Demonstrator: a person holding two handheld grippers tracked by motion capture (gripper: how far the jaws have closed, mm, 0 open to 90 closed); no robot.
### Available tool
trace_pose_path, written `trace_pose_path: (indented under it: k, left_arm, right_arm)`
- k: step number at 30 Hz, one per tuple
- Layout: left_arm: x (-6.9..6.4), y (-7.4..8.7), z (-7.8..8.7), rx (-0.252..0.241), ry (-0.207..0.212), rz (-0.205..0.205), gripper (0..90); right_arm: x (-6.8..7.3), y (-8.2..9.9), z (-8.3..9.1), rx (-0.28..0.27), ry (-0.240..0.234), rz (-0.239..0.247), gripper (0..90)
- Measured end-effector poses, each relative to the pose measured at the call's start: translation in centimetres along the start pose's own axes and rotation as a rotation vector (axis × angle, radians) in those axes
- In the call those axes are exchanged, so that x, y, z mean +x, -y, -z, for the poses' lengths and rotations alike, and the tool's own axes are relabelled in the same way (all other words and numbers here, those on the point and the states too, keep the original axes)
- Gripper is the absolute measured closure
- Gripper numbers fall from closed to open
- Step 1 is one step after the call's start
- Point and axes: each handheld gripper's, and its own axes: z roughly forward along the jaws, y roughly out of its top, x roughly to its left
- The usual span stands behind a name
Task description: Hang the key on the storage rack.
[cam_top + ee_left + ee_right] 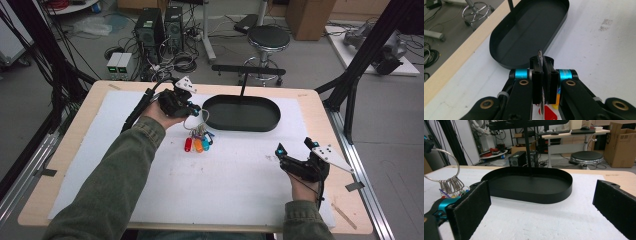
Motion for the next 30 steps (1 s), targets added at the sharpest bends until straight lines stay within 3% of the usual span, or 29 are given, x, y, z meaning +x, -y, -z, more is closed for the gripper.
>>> trace_pose_path:
  k: [5, 16, 23, 30]
  left_arm:
    - [0.3, -1.3, 0.6, -0.011, -0.009, -0.052, 86.6]
    - [0.8, -4.4, 1.8, -0.033, -0.027, -0.099, 86.6]
    - [1.3, -6.2, 2.7, -0.052, -0.026, -0.109, 86.6]
    - [1.9, -8.3, 3.3, -0.06, -0.056, -0.148, 86.5]
  right_arm:
    - [0.0, 0.0, 0.0, 0.003, 0.0, -0.001, 0.4]
    - [0.0, 0.0, 0.0, 0.016, -0.011, -0.005, 0.5]
    - [0.0, 0.1, -0.1, 0.016, -0.011, -0.002, 0.5]
    - [0.0, 0.0, 0.1, 0.0, -0.007, -0.006, 0.4]
